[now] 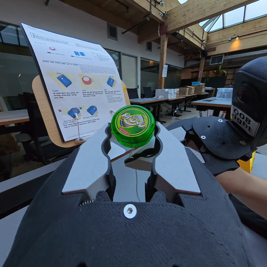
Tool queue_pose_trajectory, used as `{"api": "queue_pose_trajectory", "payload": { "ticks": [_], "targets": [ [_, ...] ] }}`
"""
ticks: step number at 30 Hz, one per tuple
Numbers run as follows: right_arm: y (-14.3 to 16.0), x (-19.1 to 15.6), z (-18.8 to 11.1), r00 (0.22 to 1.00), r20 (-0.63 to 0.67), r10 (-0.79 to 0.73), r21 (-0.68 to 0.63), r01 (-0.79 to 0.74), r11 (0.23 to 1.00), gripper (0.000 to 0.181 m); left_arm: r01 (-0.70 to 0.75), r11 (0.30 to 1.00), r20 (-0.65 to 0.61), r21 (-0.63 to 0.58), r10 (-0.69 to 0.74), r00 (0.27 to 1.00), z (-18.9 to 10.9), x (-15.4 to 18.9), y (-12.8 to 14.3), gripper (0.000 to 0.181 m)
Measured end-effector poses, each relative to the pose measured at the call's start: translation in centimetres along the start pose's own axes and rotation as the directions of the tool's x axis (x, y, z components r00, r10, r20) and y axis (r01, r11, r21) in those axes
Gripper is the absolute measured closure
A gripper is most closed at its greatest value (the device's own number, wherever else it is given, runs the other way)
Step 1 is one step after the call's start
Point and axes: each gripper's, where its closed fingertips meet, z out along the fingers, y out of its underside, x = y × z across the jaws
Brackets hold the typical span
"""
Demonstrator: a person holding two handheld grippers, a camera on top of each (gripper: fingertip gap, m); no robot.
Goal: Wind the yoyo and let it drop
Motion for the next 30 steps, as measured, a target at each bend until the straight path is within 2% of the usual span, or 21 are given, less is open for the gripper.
{"api": "queue_pose_trajectory", "payload": {
  "ticks": [1, 11, 30],
  "targets": [
    [0.1, 0.1, 0.0, 1.000, -0.002, 0.007, 0.008, -0.007, 1.000, 0.181, 0.001, 1.000, 0.016, -0.006, 0.000, 1.000, 0.0, -0.2, 0.1, 0.123],
    [0.5, 0.6, 0.1, 0.995, 0.034, 0.099, 0.052, -0.101, 0.994, 0.181, -0.002, 0.998, 0.055, -0.059, 0.005, 0.998, 0.6, -0.3, 1.7, 0.123],
    [0.6, 0.8, 0.0, 0.997, 0.020, 0.068, 0.028, -0.068, 0.997, 0.181, 0.006, 0.998, 0.045, -0.060, -0.003, 0.999, 0.7, -0.2, 1.8, 0.123]
  ]
}}
